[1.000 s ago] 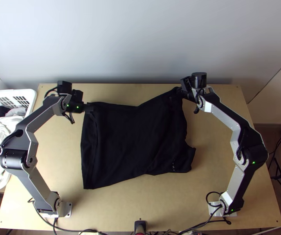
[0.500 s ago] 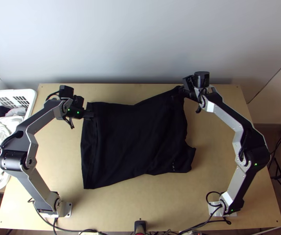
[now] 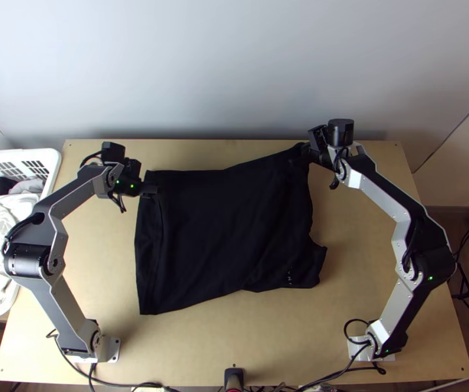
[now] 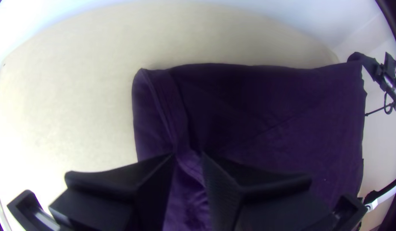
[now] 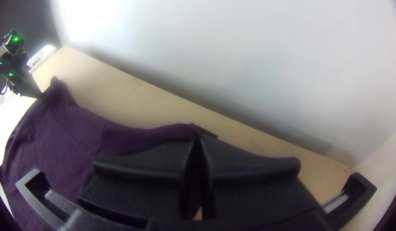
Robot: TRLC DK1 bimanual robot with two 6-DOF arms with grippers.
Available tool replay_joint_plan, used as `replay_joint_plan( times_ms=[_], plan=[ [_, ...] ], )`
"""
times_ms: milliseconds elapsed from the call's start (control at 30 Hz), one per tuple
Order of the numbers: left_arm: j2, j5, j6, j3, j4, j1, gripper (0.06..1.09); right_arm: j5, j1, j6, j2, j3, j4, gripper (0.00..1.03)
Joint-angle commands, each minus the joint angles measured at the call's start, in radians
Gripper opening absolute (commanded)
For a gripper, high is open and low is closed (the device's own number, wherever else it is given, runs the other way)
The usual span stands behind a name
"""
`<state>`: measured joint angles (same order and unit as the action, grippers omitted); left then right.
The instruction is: Fold the t-shirt
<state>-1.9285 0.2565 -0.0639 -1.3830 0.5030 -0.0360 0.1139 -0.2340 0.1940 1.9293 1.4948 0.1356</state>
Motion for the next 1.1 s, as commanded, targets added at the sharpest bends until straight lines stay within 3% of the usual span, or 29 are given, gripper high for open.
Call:
replay_joint_plan(
  times_ms=[0,67,267,567,1067],
  plan=[
    [-0.009,-0.002,0.006,-0.014,-0.014,-0.008,0.23,0.0,0.004,-0.002,-0.01,-0.007,0.002,0.03],
    [-0.007,-0.002,0.006,-0.017,-0.014,-0.008,0.17,0.0,0.004,-0.002,-0.013,-0.007,0.002,0.03],
    [-0.001,0.006,-0.001,-0.011,-0.012,-0.007,0.09,0.0,0.012,-0.002,-0.029,-0.013,0.004,0.03],
    [0.094,0.013,0.015,-0.031,-0.001,-0.005,0.09,0.0,0.013,-0.015,-0.078,-0.005,0.012,0.03],
    [0.316,0.176,0.182,-0.298,0.14,0.065,0.09,-0.002,0.007,-0.028,-0.222,0.042,0.052,0.03]
  ],
)
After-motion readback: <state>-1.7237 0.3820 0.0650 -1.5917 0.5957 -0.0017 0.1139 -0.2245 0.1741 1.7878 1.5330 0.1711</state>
